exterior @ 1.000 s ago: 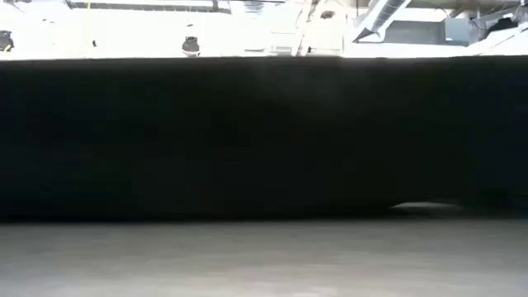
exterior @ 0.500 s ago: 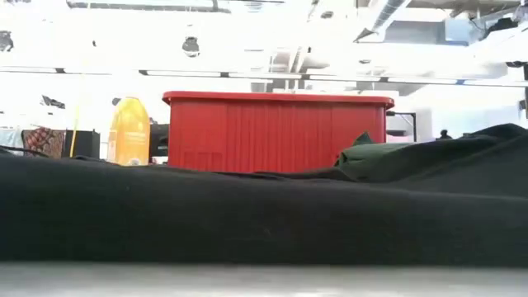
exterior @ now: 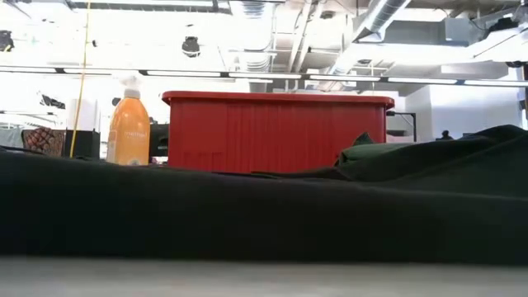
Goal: Fold laundry
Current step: Fold the black shirt
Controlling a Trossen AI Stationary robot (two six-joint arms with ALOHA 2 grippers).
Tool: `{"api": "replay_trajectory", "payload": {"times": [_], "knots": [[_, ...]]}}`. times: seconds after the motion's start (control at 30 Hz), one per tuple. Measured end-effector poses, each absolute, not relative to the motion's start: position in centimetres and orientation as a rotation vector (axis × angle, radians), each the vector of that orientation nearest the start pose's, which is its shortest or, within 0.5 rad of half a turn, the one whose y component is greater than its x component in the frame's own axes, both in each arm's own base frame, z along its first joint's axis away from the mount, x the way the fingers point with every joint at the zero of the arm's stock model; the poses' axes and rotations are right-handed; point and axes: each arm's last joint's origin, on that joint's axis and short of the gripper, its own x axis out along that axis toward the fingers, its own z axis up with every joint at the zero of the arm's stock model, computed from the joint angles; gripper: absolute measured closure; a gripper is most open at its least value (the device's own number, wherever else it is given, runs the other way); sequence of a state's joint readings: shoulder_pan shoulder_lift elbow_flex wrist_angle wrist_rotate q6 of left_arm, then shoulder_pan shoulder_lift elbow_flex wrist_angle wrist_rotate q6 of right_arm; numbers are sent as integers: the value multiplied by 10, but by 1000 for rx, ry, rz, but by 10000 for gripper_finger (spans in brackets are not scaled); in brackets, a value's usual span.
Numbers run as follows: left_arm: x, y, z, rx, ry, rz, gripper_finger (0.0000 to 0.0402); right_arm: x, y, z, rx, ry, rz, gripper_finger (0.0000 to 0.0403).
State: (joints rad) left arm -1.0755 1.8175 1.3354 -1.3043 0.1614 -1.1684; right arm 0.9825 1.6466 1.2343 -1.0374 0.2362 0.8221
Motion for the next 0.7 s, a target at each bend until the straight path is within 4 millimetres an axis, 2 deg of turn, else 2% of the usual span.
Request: {"api": "replay_trajectory", "payload": {"times": [0.23,0.37,0.57,0.7], "knots": [[131,-287,204,-43,1804,139,351,174,242,177,-42,1243,147,189],[131,-292,214,-32,1806,81,324,172,241,161,82,1236,167,189],[136,-289,245,69,1740,103,313,162,253,164,251,1399,272,189],[146,-281,261,219,1481,188,314,169,262,181,291,1384,319,189]]}}
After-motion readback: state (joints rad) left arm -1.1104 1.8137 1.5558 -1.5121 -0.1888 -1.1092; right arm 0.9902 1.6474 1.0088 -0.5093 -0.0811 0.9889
